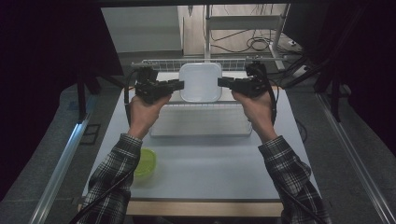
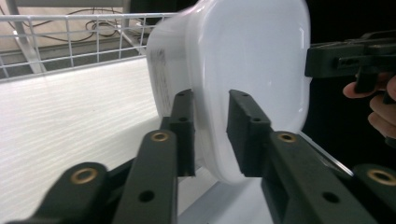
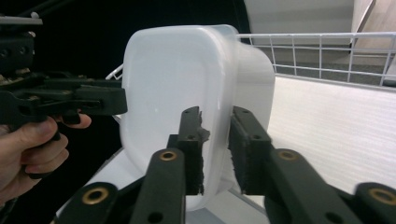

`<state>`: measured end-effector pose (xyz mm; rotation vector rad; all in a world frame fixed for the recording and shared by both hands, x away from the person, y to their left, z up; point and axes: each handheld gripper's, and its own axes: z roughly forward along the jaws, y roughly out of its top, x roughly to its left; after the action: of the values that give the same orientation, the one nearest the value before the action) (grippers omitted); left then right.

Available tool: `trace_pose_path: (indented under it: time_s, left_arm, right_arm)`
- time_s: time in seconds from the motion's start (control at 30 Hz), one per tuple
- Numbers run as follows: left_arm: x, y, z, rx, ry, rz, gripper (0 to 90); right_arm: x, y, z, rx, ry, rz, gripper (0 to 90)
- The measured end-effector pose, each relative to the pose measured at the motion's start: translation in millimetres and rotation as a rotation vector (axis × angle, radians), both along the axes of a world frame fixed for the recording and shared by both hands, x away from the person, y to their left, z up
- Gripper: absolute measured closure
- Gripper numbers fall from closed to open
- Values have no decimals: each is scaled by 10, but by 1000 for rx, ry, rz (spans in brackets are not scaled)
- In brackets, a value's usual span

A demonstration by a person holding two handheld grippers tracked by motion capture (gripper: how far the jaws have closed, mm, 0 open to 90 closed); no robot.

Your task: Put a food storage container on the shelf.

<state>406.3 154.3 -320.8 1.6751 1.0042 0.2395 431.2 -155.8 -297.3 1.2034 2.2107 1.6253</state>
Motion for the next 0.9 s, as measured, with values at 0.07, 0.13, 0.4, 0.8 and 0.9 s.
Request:
trace_pose_path:
  time_s: [0.07, 0.13, 0.4, 0.8, 0.9]
  left_arm:
    - [-1, -10, -7, 11, -12, 5, 689]
    - [4, -32, -10, 17, -25, 9, 659]
    - [64, -112, -23, 47, -61, 28, 610]
    - [155, -189, -55, 80, -79, 46, 498]
    - [174, -187, -59, 81, -79, 51, 444]
  right_arm:
    - [19, 1, -11, 6, -2, 0, 728]
    - [58, 0, -29, 8, -5, -2, 720]
    - [137, 44, -46, -22, -33, -29, 648]
    - [215, 88, -118, -76, -111, -67, 495]
    - [239, 96, -132, -84, -125, -87, 479]
